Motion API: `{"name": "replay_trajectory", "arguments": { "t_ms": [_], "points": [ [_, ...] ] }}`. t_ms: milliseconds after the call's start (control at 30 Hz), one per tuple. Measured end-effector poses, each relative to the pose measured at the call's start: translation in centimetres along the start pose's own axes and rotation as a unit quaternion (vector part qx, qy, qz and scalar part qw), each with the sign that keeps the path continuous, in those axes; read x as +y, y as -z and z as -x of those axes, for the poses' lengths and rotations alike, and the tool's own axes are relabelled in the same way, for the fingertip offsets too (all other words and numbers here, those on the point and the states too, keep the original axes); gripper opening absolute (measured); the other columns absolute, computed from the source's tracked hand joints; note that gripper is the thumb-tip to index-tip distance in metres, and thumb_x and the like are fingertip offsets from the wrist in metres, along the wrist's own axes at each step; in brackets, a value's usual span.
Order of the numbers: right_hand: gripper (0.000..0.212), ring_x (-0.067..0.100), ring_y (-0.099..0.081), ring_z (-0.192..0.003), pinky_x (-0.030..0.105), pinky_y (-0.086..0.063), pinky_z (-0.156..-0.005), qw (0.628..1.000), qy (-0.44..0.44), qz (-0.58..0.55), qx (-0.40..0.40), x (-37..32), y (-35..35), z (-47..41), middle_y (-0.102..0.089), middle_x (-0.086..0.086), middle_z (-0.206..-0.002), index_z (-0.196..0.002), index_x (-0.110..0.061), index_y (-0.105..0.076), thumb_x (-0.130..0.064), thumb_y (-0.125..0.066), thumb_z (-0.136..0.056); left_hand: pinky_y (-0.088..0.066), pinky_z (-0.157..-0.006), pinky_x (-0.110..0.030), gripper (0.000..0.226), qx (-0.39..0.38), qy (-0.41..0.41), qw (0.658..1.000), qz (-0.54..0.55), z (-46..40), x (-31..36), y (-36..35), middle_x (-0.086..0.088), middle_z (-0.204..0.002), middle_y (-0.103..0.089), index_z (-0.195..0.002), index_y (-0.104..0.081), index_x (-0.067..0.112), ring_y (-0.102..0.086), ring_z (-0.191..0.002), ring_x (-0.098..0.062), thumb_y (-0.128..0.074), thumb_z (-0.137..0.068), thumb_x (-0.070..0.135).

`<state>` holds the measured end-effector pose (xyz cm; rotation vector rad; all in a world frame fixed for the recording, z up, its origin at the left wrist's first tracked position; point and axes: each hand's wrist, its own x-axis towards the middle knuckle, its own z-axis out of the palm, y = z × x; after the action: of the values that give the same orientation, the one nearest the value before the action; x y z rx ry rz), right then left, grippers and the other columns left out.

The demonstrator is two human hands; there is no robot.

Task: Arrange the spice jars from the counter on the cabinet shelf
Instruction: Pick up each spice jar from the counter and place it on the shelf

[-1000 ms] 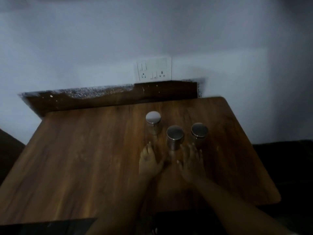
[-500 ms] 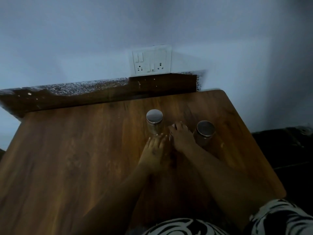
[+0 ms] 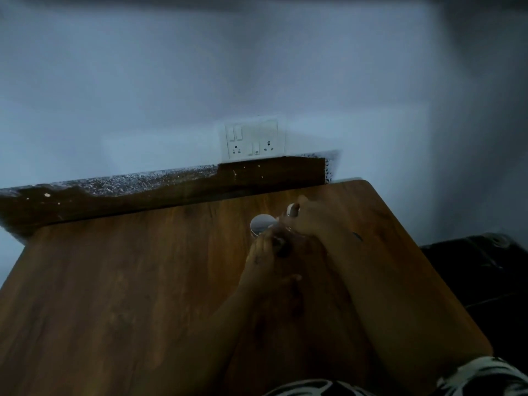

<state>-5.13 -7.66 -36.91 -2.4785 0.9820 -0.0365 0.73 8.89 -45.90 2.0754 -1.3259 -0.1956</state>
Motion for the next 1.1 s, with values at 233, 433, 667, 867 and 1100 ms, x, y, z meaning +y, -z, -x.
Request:
{"name": "replay_trajectory", "arguments": {
  "t_ms": [233, 433, 667, 867, 1100],
  "points": [
    [0.096, 0.030, -0.050, -0.123, 0.043, -0.044, -0.099, 0.990, 0.022, -0.080, -0.113, -3.9, 4.3, 1.0, -0.046, 0.012, -0.142, -0.144, -0.016, -0.036, -0.083, -0.045, -0.075, -0.049, -0.095, -0.026, 0.092, 0.085, 0.034, 0.981, 0.172, -2.0, 1.4, 4.7, 0.014, -0.136, -0.050, -0.140, -0.036, 0.037, -0.052, -0.120, -0.002, -0.088, -0.064, 0.041],
    [0.055, 0.011, -0.062, -0.103, 0.026, -0.052, -0.079, 0.956, 0.140, -0.237, -0.106, -3.7, 5.6, 1.5, -0.062, -0.016, -0.112, -0.108, -0.043, -0.061, -0.064, -0.078, -0.059, -0.058, -0.086, -0.035, 0.078, -0.078, 0.119, 0.899, 0.413, -2.5, 1.1, 7.5, 0.000, -0.130, -0.059, -0.127, -0.050, 0.035, -0.065, -0.109, -0.016, -0.086, -0.059, 0.048],
    [0.067, 0.014, -0.061, -0.099, 0.027, -0.052, -0.075, 0.962, 0.058, -0.266, -0.023, -4.8, 4.6, 0.6, -0.061, -0.009, -0.111, -0.115, -0.031, -0.064, -0.067, -0.077, -0.060, -0.055, -0.094, -0.040, 0.097, 0.031, 0.041, 0.965, 0.259, -2.5, 3.1, 8.1, 0.006, -0.135, -0.050, -0.140, -0.033, 0.032, -0.056, -0.117, -0.012, -0.089, -0.060, 0.034],
    [0.051, 0.015, -0.074, -0.085, 0.030, -0.059, -0.071, 0.907, 0.067, -0.409, -0.079, -4.3, 5.3, 1.0, -0.076, -0.003, -0.095, -0.094, -0.028, -0.076, -0.058, -0.085, -0.053, -0.056, -0.080, -0.026, 0.093, -0.066, 0.109, 0.902, 0.412, -2.4, 3.8, 9.2, 0.004, -0.133, -0.049, -0.136, -0.034, 0.037, -0.056, -0.115, -0.018, -0.086, -0.060, 0.042],
    [0.047, 0.023, -0.072, -0.078, 0.038, -0.056, -0.078, 0.903, -0.025, -0.419, -0.088, -5.1, 5.5, 1.2, -0.076, 0.005, -0.080, -0.079, -0.021, -0.078, -0.063, -0.080, -0.058, -0.056, -0.085, -0.040, 0.080, -0.096, 0.157, 0.837, 0.515, -2.8, 4.1, 10.3, -0.010, -0.126, -0.059, -0.133, -0.046, 0.025, -0.065, -0.108, -0.027, -0.084, -0.062, 0.030]
  ]
}}
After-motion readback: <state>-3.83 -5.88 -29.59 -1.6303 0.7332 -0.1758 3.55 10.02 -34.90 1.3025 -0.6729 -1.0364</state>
